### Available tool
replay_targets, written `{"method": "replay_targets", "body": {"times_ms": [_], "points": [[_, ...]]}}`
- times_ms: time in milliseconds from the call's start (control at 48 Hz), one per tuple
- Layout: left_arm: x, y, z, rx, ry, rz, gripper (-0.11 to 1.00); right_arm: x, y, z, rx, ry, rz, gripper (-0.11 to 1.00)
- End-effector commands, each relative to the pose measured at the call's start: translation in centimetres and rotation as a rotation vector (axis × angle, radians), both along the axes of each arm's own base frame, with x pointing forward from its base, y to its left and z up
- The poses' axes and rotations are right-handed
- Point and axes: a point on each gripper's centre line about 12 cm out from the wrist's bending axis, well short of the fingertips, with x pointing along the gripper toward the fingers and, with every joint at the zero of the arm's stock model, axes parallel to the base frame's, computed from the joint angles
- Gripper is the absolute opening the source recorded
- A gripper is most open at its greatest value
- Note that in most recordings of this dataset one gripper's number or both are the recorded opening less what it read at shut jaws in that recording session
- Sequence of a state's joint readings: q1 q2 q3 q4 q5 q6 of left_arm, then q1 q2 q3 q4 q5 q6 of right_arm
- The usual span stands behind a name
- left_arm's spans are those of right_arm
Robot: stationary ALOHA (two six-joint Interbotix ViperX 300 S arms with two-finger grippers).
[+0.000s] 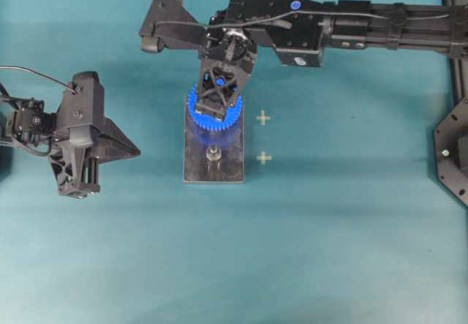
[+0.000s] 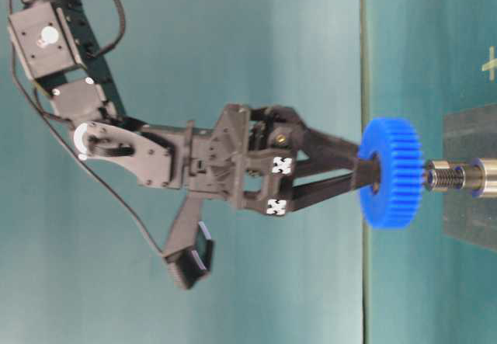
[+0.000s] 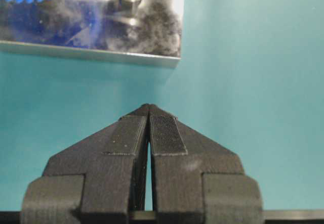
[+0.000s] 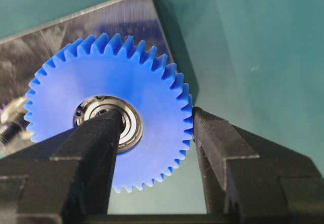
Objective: Fit the large gear onto the shaft.
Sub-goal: 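Lower the gear's bearing onto the upper shaft with the right gripper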
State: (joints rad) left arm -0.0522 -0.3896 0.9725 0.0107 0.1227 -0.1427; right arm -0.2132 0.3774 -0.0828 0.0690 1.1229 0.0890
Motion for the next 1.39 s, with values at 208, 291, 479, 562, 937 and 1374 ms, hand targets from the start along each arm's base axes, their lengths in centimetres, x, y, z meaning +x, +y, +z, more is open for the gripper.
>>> {"method": "replay_targets", "body": {"times_ms": [208, 291, 479, 562, 937, 1374], "points": [[0.3, -0.1, 0.8, -0.002, -0.044, -0.003, 0.00, 0.3, -0.1, 1.5, 0.003, -0.037, 0.001, 0.48], [0.4, -0.1, 0.9, -0.003, -0.047, -0.002, 0.00, 0.3, -0.1, 1.4, 0.003, -0.036, 0.000, 0.48], [0.4, -0.1, 0.8, -0.002, -0.044, -0.003, 0.00, 0.5, -0.1, 1.9, -0.001, -0.054, 0.001, 0.49], [0.4, -0.1, 0.7, -0.002, -0.040, -0.003, 0.00, 0.6, -0.2, 1.9, -0.004, -0.058, 0.001, 0.49], [0.3, -0.1, 0.5, -0.002, -0.035, -0.002, 0.00, 0.7, -0.2, 1.8, -0.003, -0.056, 0.000, 0.65], [0.3, -0.1, 0.5, -0.002, -0.035, -0.002, 0.00, 0.7, 1.9, 2.0, 0.002, -0.045, 0.043, 0.65]]}}
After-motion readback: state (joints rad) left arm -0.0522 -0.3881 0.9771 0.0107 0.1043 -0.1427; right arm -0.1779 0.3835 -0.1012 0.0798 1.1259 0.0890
